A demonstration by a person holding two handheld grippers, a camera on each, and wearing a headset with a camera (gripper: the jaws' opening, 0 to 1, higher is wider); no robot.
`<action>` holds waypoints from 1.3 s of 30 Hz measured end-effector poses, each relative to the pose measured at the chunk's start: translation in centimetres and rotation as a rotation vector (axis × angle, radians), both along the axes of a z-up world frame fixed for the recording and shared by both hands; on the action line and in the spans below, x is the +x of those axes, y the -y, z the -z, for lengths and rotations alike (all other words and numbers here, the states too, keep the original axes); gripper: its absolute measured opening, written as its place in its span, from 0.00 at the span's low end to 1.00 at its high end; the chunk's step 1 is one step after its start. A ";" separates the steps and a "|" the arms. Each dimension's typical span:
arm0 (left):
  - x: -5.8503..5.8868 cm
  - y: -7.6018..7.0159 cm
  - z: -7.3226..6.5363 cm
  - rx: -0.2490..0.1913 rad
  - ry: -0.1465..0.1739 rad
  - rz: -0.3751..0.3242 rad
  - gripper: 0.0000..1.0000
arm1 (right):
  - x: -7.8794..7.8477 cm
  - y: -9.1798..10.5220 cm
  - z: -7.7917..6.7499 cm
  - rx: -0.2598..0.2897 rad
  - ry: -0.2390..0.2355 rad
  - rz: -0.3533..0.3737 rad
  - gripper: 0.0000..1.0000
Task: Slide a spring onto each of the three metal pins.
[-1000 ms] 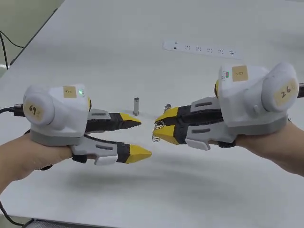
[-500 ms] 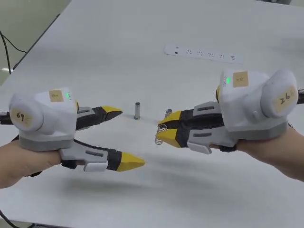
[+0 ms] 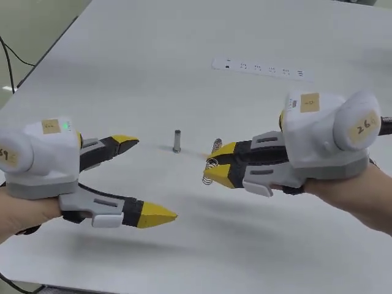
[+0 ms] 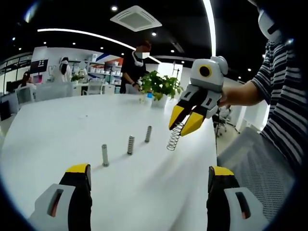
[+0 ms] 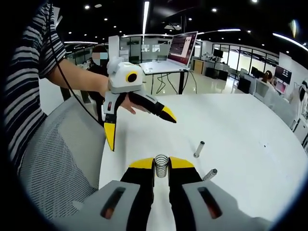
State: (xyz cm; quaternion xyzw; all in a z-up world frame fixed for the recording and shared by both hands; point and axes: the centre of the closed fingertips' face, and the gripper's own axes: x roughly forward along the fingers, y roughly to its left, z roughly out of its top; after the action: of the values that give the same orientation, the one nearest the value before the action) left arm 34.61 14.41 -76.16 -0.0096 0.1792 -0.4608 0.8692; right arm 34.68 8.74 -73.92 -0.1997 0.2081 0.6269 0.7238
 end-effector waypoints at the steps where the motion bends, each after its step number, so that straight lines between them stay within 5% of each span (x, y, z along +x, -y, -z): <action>1: -0.1 -0.2 -0.1 -0.006 0.000 -0.003 0.98 | 0.1 0.0 0.2 0.000 -0.002 0.006 0.08; 5: -0.2 -0.7 -0.9 -0.041 0.027 -0.020 0.98 | 0.5 -0.3 0.9 -0.004 -0.013 0.023 0.08; 12: -0.6 -1.3 -0.2 -0.027 0.024 -0.023 0.98 | 1.6 -1.1 1.2 -0.006 -0.010 0.043 0.08; 30: -0.9 -1.8 0.4 -0.035 0.008 -0.060 0.98 | 5.6 -4.1 -0.3 0.022 0.021 0.098 0.08; 39: -0.9 -1.9 0.3 -0.039 0.003 -0.071 0.98 | 9.1 -5.3 -1.2 0.120 -0.064 0.231 0.08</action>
State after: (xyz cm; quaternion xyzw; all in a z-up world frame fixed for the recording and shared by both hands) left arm 33.67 16.28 -76.48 -0.0323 0.1685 -0.4330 0.8849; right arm 43.82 14.08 -72.72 -0.1106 0.2147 0.5567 0.7948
